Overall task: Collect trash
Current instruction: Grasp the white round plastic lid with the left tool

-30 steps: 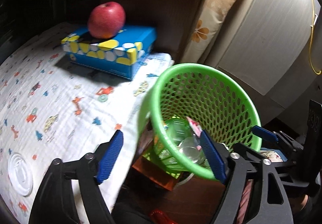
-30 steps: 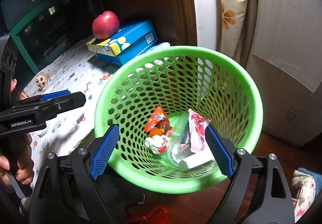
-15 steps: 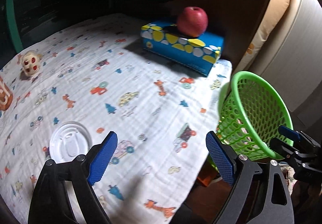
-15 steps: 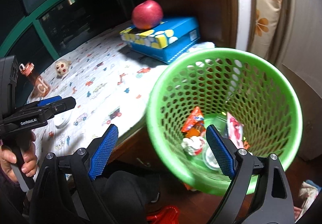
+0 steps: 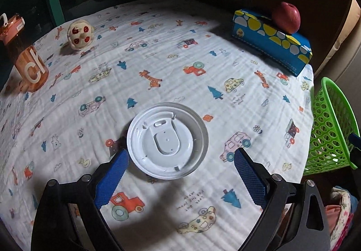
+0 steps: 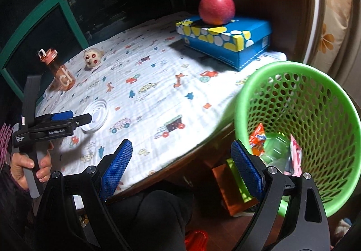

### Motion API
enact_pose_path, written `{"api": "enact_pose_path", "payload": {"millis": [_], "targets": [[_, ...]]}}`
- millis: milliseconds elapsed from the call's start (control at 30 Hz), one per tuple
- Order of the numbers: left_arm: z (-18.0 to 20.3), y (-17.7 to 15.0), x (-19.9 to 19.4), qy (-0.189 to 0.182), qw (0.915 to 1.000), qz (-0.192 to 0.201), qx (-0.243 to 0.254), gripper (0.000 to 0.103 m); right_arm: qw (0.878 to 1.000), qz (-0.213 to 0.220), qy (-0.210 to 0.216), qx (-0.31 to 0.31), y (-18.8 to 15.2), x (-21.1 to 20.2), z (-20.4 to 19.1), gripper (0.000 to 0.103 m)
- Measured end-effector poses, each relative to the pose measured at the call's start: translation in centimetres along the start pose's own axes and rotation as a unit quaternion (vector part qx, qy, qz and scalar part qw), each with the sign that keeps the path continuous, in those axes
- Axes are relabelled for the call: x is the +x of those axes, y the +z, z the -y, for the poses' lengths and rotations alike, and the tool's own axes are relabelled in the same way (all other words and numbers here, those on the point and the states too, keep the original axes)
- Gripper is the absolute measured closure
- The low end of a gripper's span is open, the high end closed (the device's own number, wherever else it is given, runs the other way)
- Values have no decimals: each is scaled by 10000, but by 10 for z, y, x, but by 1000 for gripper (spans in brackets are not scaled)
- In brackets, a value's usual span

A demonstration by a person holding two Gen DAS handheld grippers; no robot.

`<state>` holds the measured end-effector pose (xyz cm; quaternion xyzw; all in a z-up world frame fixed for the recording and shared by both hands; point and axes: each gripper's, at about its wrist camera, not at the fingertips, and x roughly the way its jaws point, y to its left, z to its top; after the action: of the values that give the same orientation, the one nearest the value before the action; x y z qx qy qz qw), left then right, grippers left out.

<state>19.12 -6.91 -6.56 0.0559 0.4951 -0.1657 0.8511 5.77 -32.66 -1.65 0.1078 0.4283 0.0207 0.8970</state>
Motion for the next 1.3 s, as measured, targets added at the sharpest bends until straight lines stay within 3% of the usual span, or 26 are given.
{"api": "enact_pose_path", "payload": {"millis": [500, 833, 1300], "targets": [[-4, 5, 31, 90, 9993, -258, 264, 9, 9997, -205, 66, -94, -1, 15, -17, 15], [-13, 7, 51, -38, 9985, -492, 220, 9, 9992, -309, 169, -204, 1, 26, -29, 15], [-3, 11, 45, -50, 9993, -236, 283, 14, 9989, -311, 185, -313, 3, 29, -38, 15]]}}
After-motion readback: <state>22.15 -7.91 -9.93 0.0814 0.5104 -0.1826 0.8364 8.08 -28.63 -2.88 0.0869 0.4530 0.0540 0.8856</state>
